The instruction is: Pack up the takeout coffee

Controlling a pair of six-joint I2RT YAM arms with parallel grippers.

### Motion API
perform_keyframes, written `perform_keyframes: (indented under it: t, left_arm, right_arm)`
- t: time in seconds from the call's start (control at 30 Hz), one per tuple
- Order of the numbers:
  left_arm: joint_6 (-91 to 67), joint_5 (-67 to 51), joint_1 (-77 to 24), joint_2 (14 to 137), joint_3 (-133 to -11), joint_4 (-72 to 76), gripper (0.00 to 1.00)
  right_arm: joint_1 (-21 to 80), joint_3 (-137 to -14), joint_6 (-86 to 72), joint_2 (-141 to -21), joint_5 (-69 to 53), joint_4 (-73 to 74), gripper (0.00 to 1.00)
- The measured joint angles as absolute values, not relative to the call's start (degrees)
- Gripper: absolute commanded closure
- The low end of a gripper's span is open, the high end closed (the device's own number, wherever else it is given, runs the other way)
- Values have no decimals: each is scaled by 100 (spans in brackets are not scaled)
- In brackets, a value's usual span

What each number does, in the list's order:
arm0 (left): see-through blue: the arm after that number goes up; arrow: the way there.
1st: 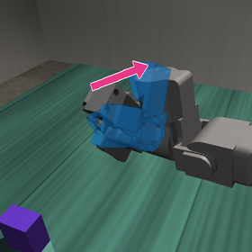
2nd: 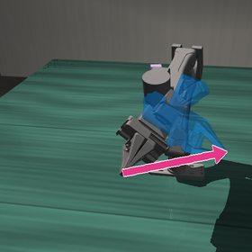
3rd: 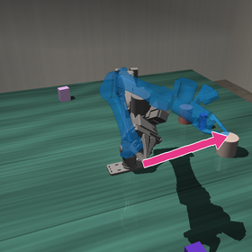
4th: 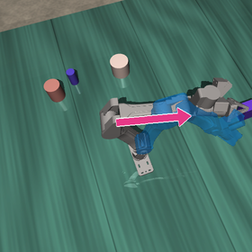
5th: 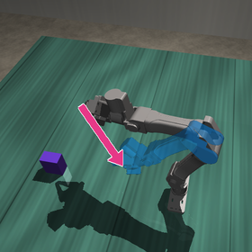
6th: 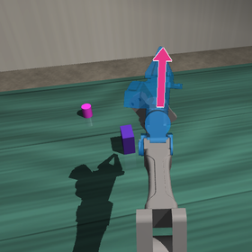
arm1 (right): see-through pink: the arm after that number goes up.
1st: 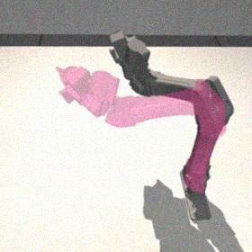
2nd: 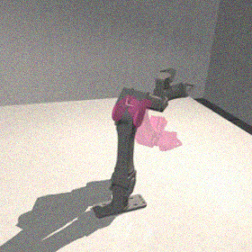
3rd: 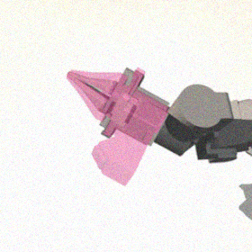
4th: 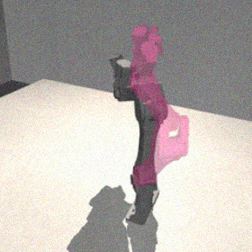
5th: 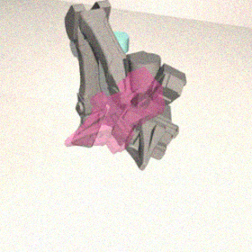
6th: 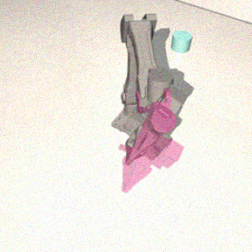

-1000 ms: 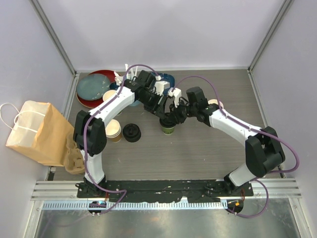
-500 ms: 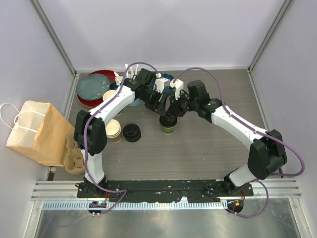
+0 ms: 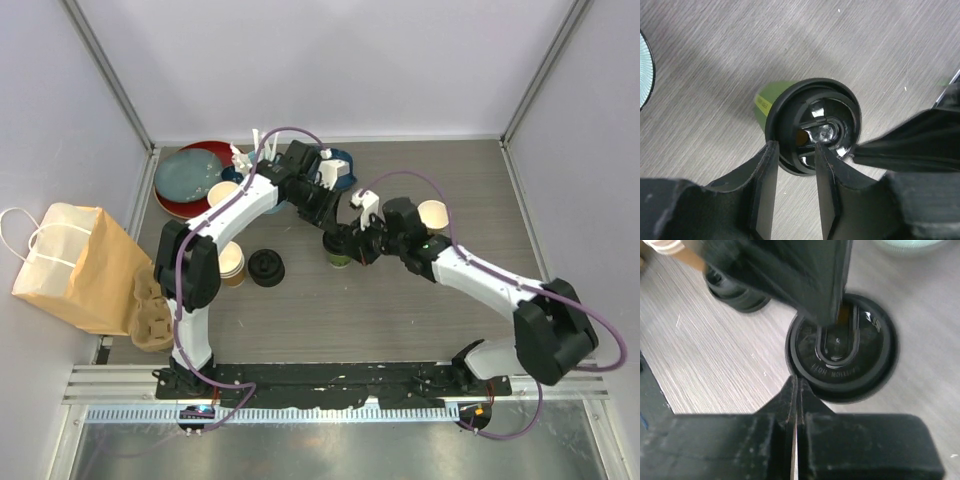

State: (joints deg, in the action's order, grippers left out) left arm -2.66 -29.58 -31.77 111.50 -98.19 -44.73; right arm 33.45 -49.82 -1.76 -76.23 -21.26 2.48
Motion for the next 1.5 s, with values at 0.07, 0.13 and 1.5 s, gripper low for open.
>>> perform_keyframes:
  t: [0.07,0.13,1.5]
  left_arm:
    - [-257,-2921,-3181,11161,-9810,-4431,68]
    - [-257,-2912,-3181,11163,-9782,-4425,70]
    - [-427,-2683,-3662,11515,-9743,-4442,65]
  right_arm:
    - [3319,-4648,-318,-7913,-2206,47,99]
    - [3315,-4473,-379,-8171,-2171,43,99]
    - [1844,-5881,-1107,-8871,-1820,628,64]
